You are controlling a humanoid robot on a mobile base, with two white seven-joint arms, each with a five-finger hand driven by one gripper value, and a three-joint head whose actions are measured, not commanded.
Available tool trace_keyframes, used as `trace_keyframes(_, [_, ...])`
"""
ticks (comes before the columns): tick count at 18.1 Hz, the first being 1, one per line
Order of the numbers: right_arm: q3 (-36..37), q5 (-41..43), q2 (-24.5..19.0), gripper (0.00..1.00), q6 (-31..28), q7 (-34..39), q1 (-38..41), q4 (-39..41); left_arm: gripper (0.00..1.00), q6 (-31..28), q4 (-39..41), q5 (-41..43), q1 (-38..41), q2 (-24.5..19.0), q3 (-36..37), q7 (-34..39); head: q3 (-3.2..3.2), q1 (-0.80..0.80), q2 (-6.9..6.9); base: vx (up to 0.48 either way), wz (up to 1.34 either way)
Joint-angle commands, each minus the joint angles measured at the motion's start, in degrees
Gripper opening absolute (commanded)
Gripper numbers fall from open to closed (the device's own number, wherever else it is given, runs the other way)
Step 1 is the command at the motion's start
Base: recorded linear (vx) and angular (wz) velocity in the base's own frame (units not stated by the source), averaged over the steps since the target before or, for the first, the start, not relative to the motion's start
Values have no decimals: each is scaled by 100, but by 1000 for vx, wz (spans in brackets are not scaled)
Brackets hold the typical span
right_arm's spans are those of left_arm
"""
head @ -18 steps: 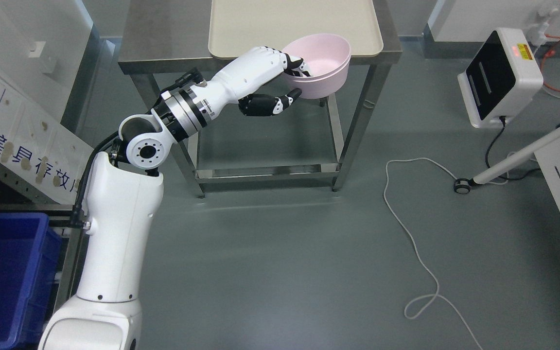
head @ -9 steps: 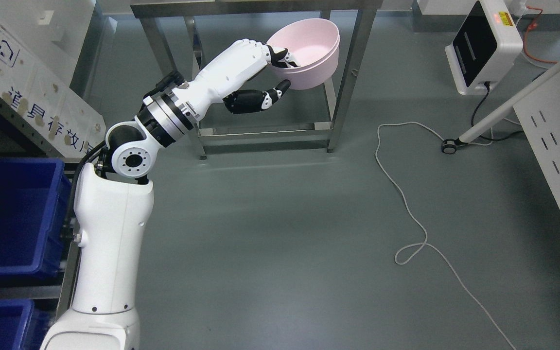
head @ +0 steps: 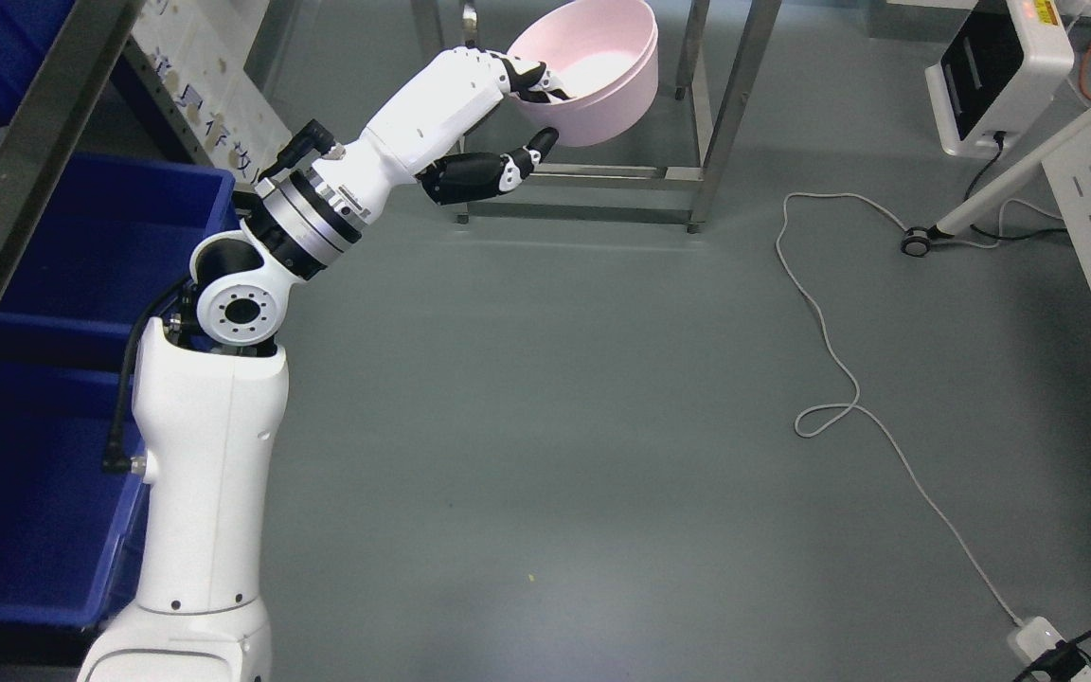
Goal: Stack pink IKEA bowls on left shelf middle
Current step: 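Carry the stacked bowls with the left hand toward the blue bin shelf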
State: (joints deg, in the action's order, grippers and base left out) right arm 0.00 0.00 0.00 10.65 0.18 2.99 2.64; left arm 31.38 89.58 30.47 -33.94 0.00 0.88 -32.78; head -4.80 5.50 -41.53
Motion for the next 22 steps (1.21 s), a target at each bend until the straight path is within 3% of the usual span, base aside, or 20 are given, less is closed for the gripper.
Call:
trace_keyframes(1, [62, -44, 100, 100, -2, -1, 0, 0, 4, -27, 192, -208, -253, -100, 140, 87, 0, 0, 0, -457, 349])
trace_keyframes(13, [62, -44, 100, 100, -2, -1, 0, 0, 4, -80, 297, -216, -455, -100, 88, 149, 0, 0, 0, -361, 723])
trace_keyframes(22, [53, -44, 100, 100, -2, -1, 0, 0, 5, -97, 297, -260, -736, -100, 88, 263, 0, 0, 0, -135, 971])
